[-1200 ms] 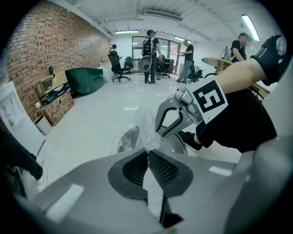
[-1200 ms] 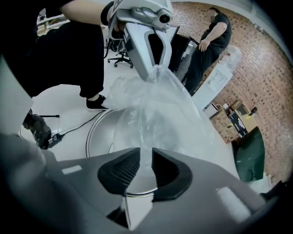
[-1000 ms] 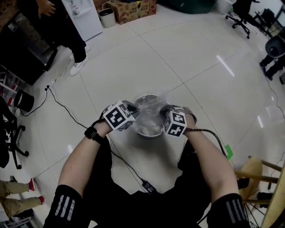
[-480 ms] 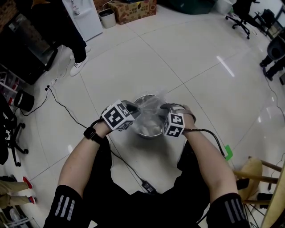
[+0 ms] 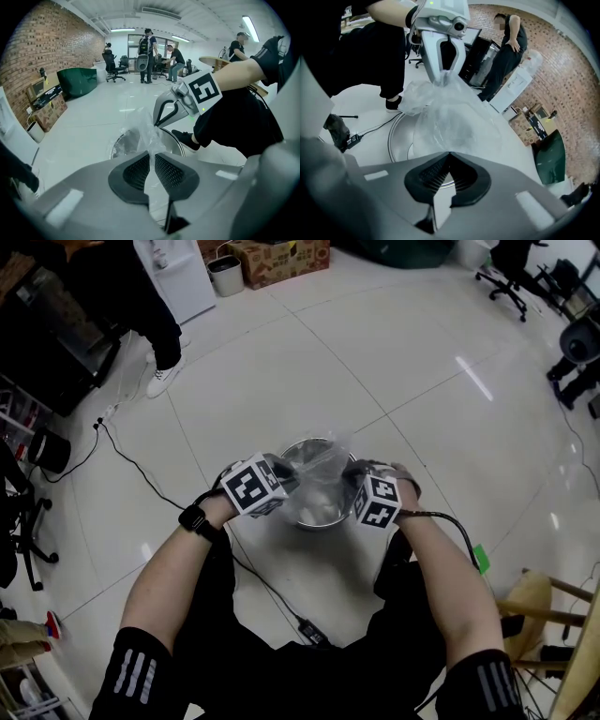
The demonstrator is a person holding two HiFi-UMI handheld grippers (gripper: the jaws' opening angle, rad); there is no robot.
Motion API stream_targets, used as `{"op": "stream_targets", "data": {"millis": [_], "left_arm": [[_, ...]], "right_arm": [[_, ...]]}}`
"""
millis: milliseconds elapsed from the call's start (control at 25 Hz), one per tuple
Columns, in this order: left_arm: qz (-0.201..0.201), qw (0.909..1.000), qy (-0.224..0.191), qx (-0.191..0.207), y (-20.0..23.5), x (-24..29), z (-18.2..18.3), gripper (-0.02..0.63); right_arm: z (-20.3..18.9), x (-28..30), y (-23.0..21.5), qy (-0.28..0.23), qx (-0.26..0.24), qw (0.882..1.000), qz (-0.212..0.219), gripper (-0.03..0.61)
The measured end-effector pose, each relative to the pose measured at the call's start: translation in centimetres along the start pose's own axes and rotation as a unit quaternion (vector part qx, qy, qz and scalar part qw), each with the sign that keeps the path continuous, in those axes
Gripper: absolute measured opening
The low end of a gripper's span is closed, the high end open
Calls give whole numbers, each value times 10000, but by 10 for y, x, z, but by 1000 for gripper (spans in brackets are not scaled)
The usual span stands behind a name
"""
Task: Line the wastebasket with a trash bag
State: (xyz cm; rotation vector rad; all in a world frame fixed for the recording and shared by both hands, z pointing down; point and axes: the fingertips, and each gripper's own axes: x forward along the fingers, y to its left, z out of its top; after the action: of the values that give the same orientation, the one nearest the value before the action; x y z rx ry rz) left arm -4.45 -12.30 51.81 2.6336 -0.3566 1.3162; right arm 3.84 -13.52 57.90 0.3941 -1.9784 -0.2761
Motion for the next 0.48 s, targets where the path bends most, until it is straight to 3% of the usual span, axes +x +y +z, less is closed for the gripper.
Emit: {"op": "stream_targets", "data": {"millis": [240,480], "left_arm": [[-410,9980,310,364,-24,4,-13,93],[-727,9930,608,708,-48,18,-29,126]], "right_arm": [[-15,-33,7,-141,338,9986,370,8],[-59,-37,43,356,455,9923,1094,8]]}}
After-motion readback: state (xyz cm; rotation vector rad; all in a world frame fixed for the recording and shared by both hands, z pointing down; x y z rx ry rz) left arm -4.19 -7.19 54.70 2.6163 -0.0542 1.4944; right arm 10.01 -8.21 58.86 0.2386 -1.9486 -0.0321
